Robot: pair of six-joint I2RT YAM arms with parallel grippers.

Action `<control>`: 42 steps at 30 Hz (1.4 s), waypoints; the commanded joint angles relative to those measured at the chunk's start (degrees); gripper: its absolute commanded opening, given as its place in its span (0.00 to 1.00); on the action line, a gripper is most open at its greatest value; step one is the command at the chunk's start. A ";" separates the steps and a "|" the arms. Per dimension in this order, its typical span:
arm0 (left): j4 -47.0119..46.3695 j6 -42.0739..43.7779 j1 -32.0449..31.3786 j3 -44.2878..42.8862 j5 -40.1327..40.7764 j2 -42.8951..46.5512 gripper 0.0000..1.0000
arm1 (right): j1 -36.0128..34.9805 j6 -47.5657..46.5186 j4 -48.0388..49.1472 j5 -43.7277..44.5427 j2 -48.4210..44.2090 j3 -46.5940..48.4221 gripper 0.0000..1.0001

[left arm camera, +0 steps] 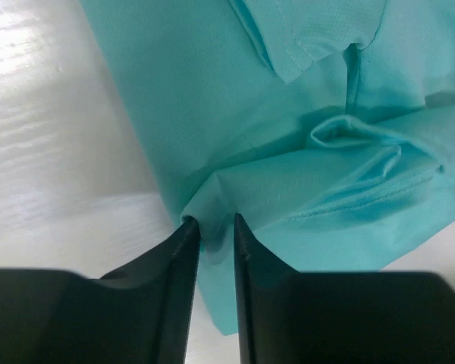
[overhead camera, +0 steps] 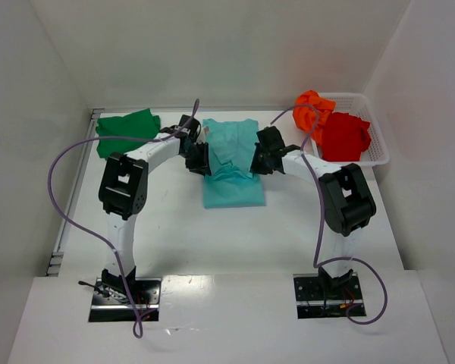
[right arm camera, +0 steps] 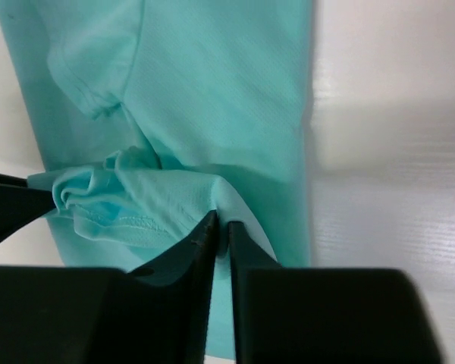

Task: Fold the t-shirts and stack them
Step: Fold the folded rectangular tshirt in 1/3 of the way

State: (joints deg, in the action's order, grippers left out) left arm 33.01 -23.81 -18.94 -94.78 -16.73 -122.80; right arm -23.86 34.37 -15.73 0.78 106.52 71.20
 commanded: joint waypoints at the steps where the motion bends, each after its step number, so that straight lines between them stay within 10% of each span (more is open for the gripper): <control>1: -1.37 0.70 1.19 -2.51 -0.41 -0.24 0.39 | 0.39 -1.50 4.12 2.04 1.06 2.98 0.19; 13: -4.71 1.23 3.56 -2.44 0.12 9.32 0.88 | 0.92 -2.64 8.78 5.46 -7.02 2.98 0.79; 17: -5.93 0.70 3.56 5.53 -0.58 17.93 0.91 | 0.92 -2.64 11.15 5.46 -16.24 -3.24 0.80; 20: -9.70 -1.23 3.56 12.41 -3.91 24.53 0.91 | 0.92 -2.11 12.91 2.66 -22.40 -8.35 0.60; 25: -13.84 -4.39 -0.48 22.79 -7.09 28.06 0.60 | 0.92 -1.59 12.12 -2.97 -22.50 -12.22 0.18; 31: -18.77 -7.65 -2.24 29.65 -7.70 24.72 0.23 | 0.92 -2.20 13.88 -4.03 -19.60 -13.98 0.18; 42: -21.41 -8.71 -2.24 20.80 -7.70 11.11 0.15 | 0.92 -3.25 14.41 -3.51 -11.00 -9.76 0.19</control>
State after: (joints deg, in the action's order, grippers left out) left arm 14.87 -31.88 -21.28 -69.28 -23.14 -108.92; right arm -23.20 32.64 -3.95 -3.33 93.60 58.41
